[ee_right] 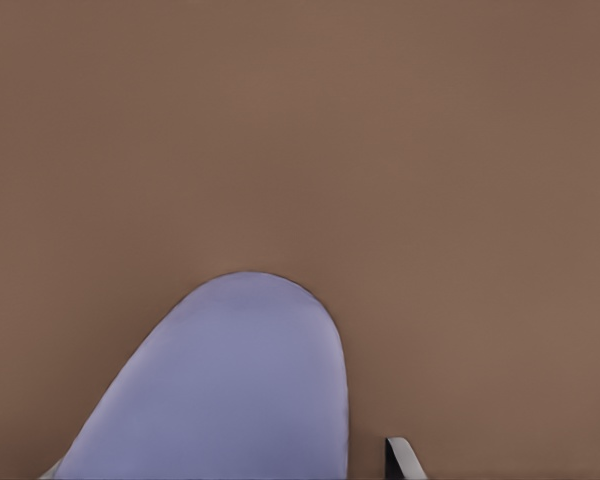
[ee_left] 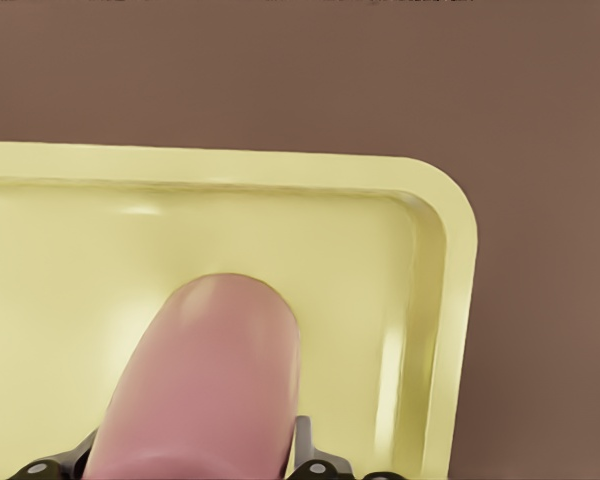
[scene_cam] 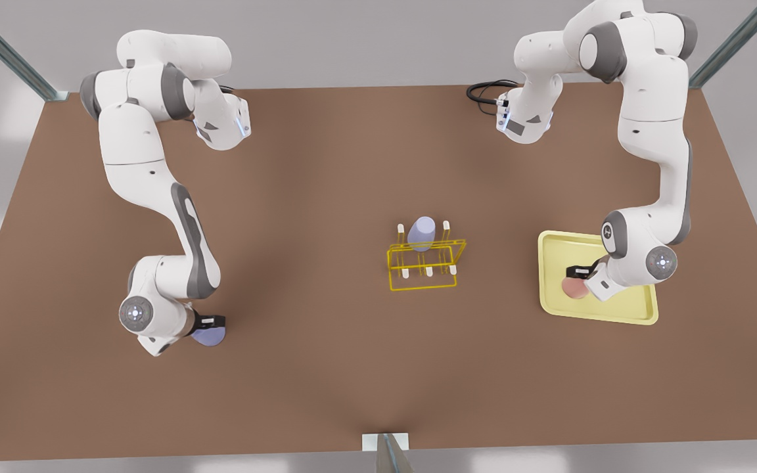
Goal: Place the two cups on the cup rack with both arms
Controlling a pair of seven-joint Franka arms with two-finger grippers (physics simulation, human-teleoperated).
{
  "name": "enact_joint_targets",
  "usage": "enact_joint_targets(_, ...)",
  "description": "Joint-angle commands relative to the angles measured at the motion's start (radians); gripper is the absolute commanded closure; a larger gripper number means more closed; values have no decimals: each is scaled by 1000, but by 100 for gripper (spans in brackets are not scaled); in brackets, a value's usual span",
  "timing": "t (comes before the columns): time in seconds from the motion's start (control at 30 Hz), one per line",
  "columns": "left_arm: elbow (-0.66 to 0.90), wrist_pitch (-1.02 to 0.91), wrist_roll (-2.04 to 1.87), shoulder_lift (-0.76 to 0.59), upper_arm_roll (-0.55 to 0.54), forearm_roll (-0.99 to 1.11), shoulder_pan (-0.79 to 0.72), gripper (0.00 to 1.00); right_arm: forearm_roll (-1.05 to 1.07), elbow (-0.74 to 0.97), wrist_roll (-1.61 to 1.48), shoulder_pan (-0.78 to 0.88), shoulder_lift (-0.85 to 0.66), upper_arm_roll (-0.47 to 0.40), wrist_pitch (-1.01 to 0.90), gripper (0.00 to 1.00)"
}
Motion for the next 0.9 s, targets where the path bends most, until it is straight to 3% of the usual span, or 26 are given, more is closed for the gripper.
enact_joint_targets(0.0,2,2,32,-2,-1,0,0,17,5,-4,3,-1,0,0,25,0)
enact_joint_targets(0.1,7,2,18,-4,-4,0,-2,17,5,-4,3,-1,-1,0,24,0)
enact_joint_targets(0.13,7,2,18,-5,-4,0,-2,17,5,-3,0,-1,-4,0,24,5)
enact_joint_targets(0.17,8,2,18,-7,-4,0,-2,17,5,0,-3,-3,-4,0,24,15)
enact_joint_targets(0.23,15,-4,18,-8,-5,0,-2,17,5,6,-5,-4,-10,0,16,22)
enact_joint_targets(0.37,16,-7,11,-22,-5,0,-2,17,3,11,-11,-15,-16,1,16,23)
enact_joint_targets(0.47,16,-8,11,-23,-7,0,-3,20,6,9,-20,-13,-96,55,-4,23)
enact_joint_targets(0.6,113,-131,-29,-22,-8,-75,-22,20,6,11,-21,-3,-156,170,-2,23)
enact_joint_targets(0.63,114,-133,-40,-22,-8,-75,-34,20,5,32,-18,1,-161,239,-2,23)
enact_joint_targets(0.7,136,-136,-143,-22,-10,-75,-86,20,12,78,-8,60,-156,264,5,23)
enact_joint_targets(0.87,286,-258,-745,-19,-224,-74,-163,20,144,178,21,223,-158,257,10,22)
